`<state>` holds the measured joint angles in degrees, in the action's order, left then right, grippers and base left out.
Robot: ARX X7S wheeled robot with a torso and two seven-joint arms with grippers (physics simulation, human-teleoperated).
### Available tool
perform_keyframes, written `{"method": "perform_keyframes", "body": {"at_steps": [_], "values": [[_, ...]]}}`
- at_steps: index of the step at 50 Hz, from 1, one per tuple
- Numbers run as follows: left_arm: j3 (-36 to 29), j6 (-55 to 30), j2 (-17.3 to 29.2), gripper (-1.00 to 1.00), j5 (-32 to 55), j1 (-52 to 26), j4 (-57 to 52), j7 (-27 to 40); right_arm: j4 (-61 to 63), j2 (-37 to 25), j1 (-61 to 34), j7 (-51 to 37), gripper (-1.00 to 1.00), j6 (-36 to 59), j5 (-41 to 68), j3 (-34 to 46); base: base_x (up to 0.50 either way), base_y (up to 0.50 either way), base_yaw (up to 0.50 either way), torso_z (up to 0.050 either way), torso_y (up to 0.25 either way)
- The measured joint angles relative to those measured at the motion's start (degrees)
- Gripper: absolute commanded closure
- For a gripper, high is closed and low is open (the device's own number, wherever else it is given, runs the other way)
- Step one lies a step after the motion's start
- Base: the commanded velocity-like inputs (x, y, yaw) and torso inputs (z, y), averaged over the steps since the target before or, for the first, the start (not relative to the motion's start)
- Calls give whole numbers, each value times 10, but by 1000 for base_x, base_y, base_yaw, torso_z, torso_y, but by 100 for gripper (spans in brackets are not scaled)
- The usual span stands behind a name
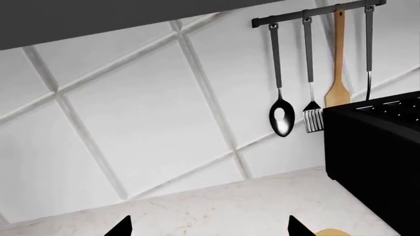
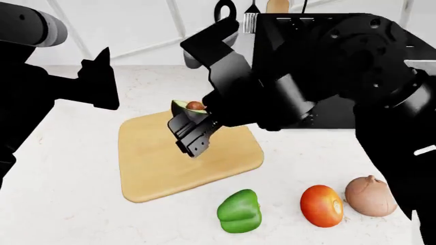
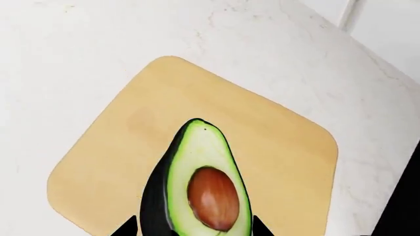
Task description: Place the avocado, onion, tomato and bell pepper on the cutting board.
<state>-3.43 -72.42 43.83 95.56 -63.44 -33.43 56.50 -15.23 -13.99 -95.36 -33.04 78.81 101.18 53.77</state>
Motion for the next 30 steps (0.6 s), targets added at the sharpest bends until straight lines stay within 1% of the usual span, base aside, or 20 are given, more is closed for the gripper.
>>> {"method": "perform_keyframes", "body": {"at_steps": [9,18,23,30], "values": [[-1,3,3,-100,-1,2,0,-2,-62,55,7,153,100,-78,-134,28,0,0,0,0,0],[1,8,12,-100,9,2,-2,3,-100,93,36,247,100,-151,-208,53,0,0,0,0,0],[2,10,15,-100,11,3,-3,4,-125,111,48,280,100,-191,-226,81,0,0,0,0,0],[3,14,20,-100,14,7,-5,5,-158,126,39,305,100,-267,-192,175,0,0,0,0,0]]}}
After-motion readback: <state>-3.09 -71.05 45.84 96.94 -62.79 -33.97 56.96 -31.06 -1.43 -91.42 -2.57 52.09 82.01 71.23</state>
